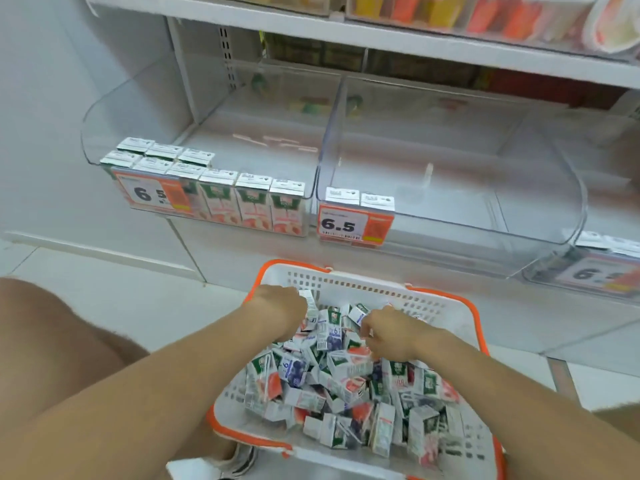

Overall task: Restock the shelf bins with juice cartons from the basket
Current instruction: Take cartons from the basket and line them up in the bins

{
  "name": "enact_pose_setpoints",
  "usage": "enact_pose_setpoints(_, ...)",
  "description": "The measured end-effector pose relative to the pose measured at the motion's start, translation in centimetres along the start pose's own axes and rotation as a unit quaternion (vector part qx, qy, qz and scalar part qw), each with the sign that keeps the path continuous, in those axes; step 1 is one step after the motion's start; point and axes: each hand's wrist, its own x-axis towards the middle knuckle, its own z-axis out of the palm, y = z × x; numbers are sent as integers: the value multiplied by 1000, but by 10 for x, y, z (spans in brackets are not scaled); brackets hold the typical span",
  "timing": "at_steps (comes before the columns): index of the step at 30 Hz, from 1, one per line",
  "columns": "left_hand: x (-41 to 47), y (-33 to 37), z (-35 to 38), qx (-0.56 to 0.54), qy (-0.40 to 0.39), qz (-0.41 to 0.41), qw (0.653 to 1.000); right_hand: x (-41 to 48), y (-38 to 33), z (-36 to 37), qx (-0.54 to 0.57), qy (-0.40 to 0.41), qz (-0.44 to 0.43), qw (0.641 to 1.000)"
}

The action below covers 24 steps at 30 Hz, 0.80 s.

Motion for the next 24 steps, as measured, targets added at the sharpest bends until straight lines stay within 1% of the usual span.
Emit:
enact_pose_setpoints(2,19,-1,11,-6,-15,19,1000,7,3,18,27,-21,-8,999)
enact_pose_setpoints(4,38,-2,25,-18,-12,48,999,16,0,37,34,-43,-39,998)
enact_pose_setpoints(6,54,4,41,-15,18,91,996,24,-6,51,-1,-47,-61,997)
enact_pose_setpoints(9,69,25,58,28,96,143,985,27,-17,55,-84,-18,-75,994)
enact_pose_setpoints(12,78,38,68,65,104,154,981,24,-16,53,-112,-26,-55,992)
enact_pose_setpoints(14,85,40,75,82,88,147,982,18,-16,53,-93,-50,-47,993)
enact_pose_setpoints(17,90,43,75,73,67,130,987,8,-20,60,-45,-47,-60,996)
enact_pose_setpoints(19,92,47,69,61,63,116,989,4,-21,65,-43,-43,-66,996)
enact_pose_setpoints(21,94,52,65,50,77,106,990,1,-18,64,-23,-50,-50,997)
enact_pose_setpoints(24,98,57,66,40,120,90,988,-5,-2,60,96,-79,9,992)
